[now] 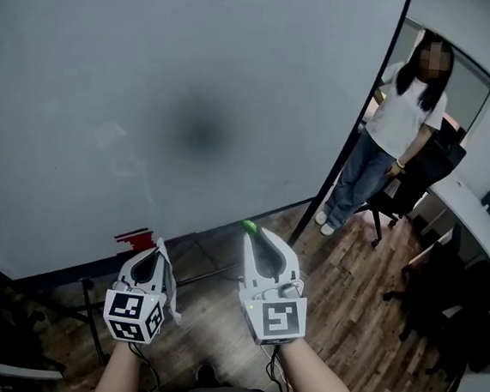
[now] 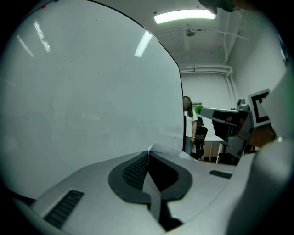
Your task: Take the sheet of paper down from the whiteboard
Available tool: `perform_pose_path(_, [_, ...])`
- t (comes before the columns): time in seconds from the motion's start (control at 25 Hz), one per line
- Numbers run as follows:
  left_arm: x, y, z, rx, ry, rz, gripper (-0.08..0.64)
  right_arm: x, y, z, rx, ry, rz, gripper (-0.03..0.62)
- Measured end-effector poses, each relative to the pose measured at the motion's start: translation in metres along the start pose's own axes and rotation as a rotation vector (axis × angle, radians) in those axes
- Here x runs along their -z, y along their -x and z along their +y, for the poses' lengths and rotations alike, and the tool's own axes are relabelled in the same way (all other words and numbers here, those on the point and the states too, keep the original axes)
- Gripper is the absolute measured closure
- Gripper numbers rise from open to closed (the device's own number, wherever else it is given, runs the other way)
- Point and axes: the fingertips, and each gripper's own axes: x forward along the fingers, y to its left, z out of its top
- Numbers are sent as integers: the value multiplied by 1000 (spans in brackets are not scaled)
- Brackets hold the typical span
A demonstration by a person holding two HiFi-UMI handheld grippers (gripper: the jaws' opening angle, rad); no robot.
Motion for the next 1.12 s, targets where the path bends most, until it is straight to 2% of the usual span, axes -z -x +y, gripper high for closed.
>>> perform_pose_path(0.4, [9,54,-62,-97,3,5,549,0,81,-15,-83,-49,3,528])
perform_pose_path(0.72, [8,105,-125,-135,0,-19,549,-11,154,-21,-133,-72,-11,528])
perform_pose_path(0.92, [10,129,-154,-169,-22,-17,549,-12,187,-22,-167,-71,-8,528])
perform_pose_path(1.12, [18,155,-179,-193,-12,-9,549,-10,217,-22,-207,-74,-9,529])
